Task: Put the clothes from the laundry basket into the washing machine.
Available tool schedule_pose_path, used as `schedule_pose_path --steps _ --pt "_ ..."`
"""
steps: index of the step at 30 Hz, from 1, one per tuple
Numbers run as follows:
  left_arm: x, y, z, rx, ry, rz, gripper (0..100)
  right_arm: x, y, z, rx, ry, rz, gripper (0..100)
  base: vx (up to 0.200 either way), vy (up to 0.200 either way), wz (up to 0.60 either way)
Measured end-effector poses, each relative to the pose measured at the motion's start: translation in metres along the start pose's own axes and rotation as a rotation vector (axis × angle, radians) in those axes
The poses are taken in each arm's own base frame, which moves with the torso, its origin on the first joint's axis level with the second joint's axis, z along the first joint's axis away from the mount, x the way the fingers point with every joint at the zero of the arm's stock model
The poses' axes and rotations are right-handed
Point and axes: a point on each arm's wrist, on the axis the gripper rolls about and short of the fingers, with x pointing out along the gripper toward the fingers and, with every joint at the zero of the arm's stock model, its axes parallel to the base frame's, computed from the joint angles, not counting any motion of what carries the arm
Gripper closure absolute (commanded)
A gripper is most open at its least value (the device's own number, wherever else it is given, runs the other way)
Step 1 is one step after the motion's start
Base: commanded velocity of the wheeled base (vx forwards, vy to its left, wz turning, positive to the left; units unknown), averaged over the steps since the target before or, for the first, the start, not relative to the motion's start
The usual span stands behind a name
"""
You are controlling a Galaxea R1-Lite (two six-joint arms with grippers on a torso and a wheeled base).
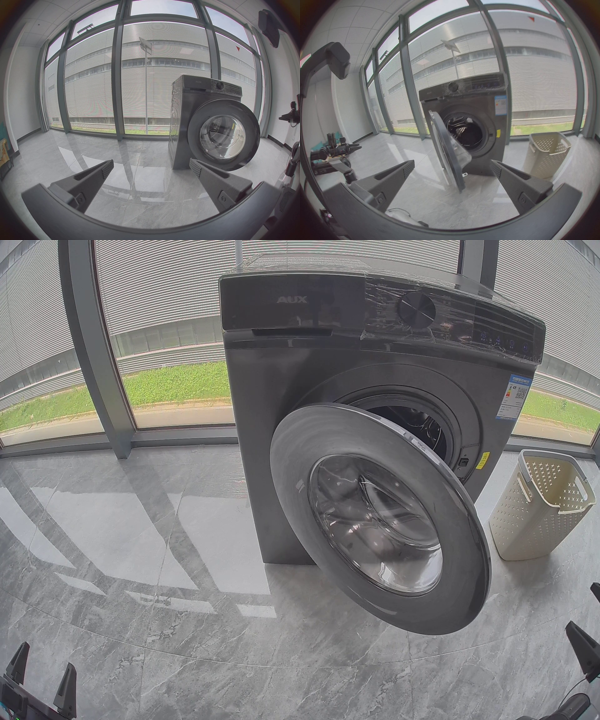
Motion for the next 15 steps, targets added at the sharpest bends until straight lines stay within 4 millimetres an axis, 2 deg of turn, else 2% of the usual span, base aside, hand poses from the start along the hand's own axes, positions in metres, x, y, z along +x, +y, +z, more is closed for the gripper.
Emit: schedule_pose_path --steps 9,15 --pt "0.000 0.000 0.000 0.001 0.000 -0.002 0 0.051 -0.007 0.012 0.043 0.164 0.161 0 0.000 0.000 0.00" --pt "0.000 0.000 0.000 0.002 0.000 -0.002 0 0.086 -0.009 0.013 0.061 0.249 0.194 0 0.000 0.000 0.00"
